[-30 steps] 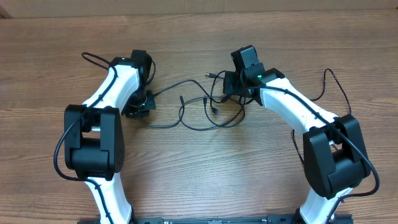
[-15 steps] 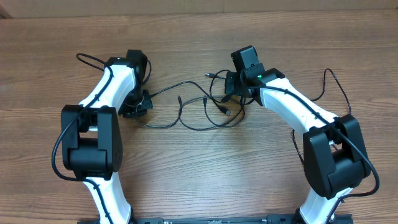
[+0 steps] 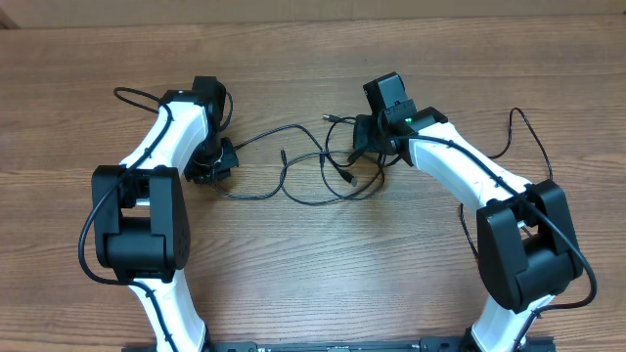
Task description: Untangle cables
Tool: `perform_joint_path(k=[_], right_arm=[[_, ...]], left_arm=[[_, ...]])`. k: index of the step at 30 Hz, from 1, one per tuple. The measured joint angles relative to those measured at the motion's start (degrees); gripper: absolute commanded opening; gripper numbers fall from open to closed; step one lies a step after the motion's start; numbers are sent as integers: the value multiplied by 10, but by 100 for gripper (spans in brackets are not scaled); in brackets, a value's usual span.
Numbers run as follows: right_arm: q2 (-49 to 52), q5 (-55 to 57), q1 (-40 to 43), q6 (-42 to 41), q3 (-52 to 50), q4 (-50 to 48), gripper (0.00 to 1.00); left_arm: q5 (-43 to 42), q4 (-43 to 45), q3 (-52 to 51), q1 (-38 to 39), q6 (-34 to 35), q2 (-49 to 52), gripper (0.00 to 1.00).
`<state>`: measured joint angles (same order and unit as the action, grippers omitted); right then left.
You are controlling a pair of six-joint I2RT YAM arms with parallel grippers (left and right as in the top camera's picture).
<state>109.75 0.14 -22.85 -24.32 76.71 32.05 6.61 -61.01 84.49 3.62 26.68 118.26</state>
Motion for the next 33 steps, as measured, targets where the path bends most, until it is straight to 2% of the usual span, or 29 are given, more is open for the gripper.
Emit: perform_joint_path(k=[5, 7, 9, 11, 14, 16, 23, 26, 33], right_arm=[[0, -27, 0, 4, 0, -4, 61], [0, -44, 0, 3, 0, -9, 63], [2, -62, 0, 2, 0, -12, 67], [7, -85, 0, 3, 0, -12, 67], [21, -111, 0, 3, 0, -12, 67], [29, -120, 0, 3, 0, -11, 67], [47, -134, 0, 3, 0, -4, 68], [49, -135, 0, 3, 0, -4, 70], [50, -135, 0, 3, 0, -5, 71]], left_arm=[[-4, 12, 0, 0, 0, 0, 22], [-8, 21, -1, 0, 0, 0, 25], [-15, 34, -5, 0, -1, 0, 35], [-29, 46, -13, 0, -3, 0, 45], [-59, 54, -24, 0, -28, 0, 68], [-84, 53, -24, 0, -56, 0, 75], [-161, -16, 17, 0, -129, 0, 80], [-193, -40, 70, 0, -157, 0, 89], [-236, -23, 115, 2, -178, 0, 90]])
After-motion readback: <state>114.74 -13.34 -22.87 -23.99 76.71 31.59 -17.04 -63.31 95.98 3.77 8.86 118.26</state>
